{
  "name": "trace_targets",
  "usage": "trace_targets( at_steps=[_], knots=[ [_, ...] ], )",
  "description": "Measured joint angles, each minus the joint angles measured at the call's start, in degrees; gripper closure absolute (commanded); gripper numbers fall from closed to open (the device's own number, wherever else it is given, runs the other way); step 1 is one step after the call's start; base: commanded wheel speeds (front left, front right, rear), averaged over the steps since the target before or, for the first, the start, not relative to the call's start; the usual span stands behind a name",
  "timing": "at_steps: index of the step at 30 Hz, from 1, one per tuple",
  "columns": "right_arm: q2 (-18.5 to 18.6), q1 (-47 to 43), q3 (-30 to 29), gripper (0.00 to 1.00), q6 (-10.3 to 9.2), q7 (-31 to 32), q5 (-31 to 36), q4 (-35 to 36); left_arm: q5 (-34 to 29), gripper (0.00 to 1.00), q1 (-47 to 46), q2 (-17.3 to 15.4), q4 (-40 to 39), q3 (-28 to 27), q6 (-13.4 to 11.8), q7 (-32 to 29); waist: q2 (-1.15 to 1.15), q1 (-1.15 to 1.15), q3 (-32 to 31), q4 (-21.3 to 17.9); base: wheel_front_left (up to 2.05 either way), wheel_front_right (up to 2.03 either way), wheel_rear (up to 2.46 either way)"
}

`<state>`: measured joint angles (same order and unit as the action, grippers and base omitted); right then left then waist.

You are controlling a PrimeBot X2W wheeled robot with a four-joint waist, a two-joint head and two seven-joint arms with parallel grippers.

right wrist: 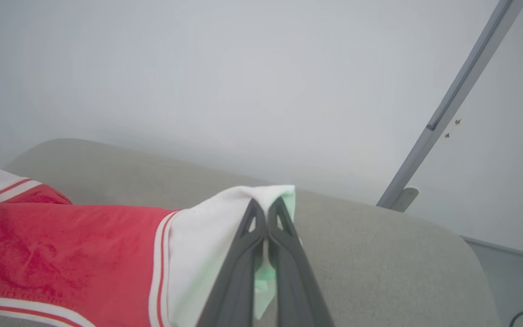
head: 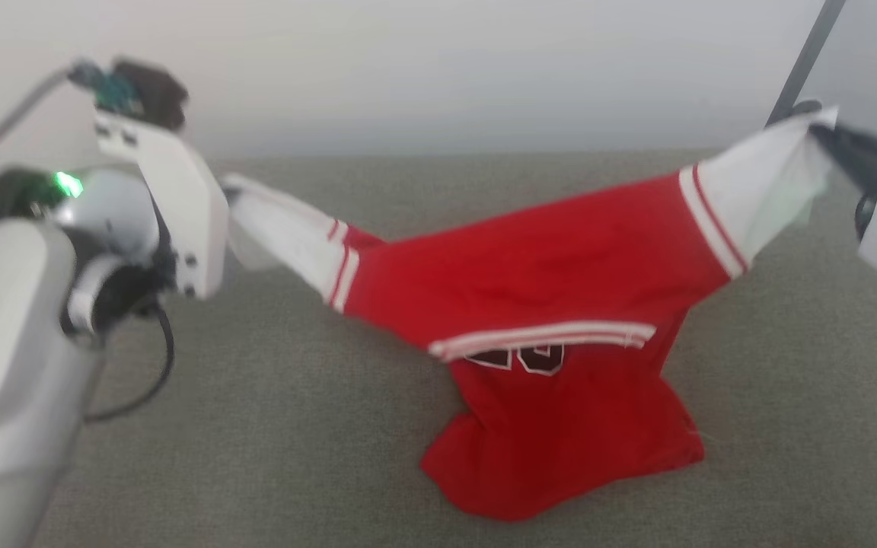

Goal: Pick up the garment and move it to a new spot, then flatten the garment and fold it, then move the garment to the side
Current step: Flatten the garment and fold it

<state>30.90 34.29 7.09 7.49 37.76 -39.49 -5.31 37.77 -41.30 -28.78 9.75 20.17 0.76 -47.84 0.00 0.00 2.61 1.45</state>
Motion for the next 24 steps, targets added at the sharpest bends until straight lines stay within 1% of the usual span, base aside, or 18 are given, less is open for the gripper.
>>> trace_targets(
  at_steps=[2,4,7,12,19,22,24],
  knots=[
    [-0.1,2.3,0.0,1.0,-0.01,-0.9,0.7,0.6,-0.1,1.0,-2.9,0.1,0.0,-0.4,0.1,0.0,0.0,0.0,-0.8,0.0,0.0,0.0,0.0],
    [-0.4,4.8,0.1,1.0,0.0,-1.5,1.4,0.6,-0.4,1.0,-5.8,0.2,0.8,-0.5,0.6,0.4,0.0,0.0,-1.5,-0.1,0.0,0.0,0.0],
    [-0.5,8.5,1.1,1.0,-0.01,-2.5,2.6,0.3,-1.2,1.0,-10.3,0.4,2.9,-0.5,1.6,1.2,0.0,0.0,-2.2,-0.3,0.0,0.0,0.0],
    [-1.0,14.3,3.4,1.0,0.0,-4.5,3.3,-1.1,-1.9,1.0,-16.1,1.1,6.7,-0.7,2.6,3.1,0.0,0.0,-2.6,-0.7,0.0,0.0,0.0],
    [-0.8,20.3,6.9,1.0,0.0,-8.0,4.4,-6.0,-2.6,1.0,-21.9,1.7,11.1,-0.5,3.5,5.3,0.0,0.0,-1.7,-1.2,0.0,0.0,0.0],
    [-0.5,23.0,7.9,1.0,0.0,-10.9,6.1,-9.4,-3.6,1.0,-24.8,2.1,12.9,-0.3,3.7,8.1,0.0,0.0,0.0,-1.2,0.0,0.0,0.0],
    [-0.4,25.3,8.5,1.0,0.0,-13.9,7.5,-12.1,-5.3,1.0,-26.9,2.4,14.3,-0.1,4.0,11.3,0.0,0.0,1.5,-1.3,0.0,0.0,0.0]
  ],
)
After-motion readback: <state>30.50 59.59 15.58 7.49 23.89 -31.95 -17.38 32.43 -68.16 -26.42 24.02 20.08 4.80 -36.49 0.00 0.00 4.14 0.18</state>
